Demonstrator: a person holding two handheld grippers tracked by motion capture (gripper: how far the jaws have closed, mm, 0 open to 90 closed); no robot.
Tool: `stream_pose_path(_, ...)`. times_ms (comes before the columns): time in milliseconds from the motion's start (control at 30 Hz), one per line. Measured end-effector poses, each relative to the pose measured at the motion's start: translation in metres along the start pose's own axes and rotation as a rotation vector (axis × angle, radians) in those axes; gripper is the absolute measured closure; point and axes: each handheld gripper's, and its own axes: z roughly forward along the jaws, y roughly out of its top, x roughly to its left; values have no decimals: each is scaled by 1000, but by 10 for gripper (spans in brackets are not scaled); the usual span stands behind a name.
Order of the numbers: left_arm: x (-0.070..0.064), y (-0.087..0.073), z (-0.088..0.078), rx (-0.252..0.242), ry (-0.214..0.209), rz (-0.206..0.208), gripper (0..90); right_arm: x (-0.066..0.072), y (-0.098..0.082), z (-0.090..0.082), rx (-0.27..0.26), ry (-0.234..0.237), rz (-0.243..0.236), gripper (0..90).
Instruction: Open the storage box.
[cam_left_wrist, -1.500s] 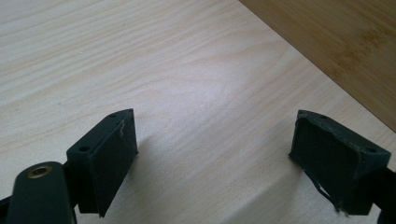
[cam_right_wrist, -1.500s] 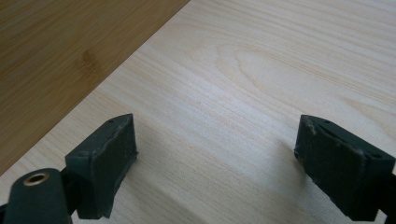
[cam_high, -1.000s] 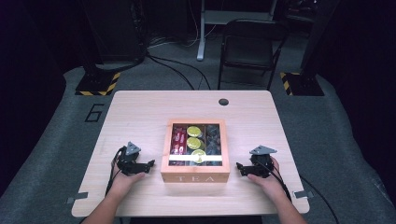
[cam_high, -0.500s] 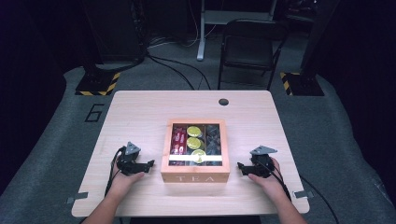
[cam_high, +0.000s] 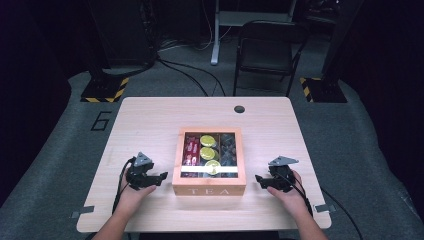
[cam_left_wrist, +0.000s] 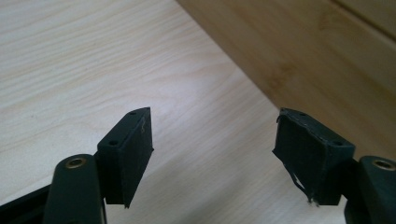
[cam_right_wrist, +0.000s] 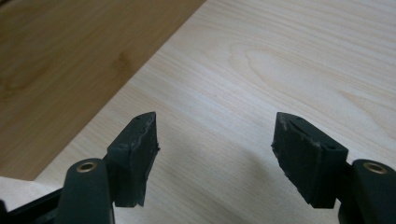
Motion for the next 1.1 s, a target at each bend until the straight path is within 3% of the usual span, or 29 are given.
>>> stream_pose_path(167,-5,2,-4,-17,-17,3,297,6,3,-6,-32,13,-1,317)
stream_pose_path(433,-9,5,-10,-15,-28,-26,324,16,7,-20,-78,30,-22,341)
stream_pose_path(767,-13,9,-22,-66,-61,-47,348,18,11,-38,-120,48,2,359)
stream_pose_path(800,-13,10,-26,-78,-64,-65,353,19,12,-39,-129,53,-3,359)
stream_pose_path(933,-15,11,-31,-71,-47,-62,371,23,15,-44,-140,66,-11,359)
stream_pose_path(1100,-17,13,-36,-81,-58,-51,371,28,16,-48,-154,76,-9,368)
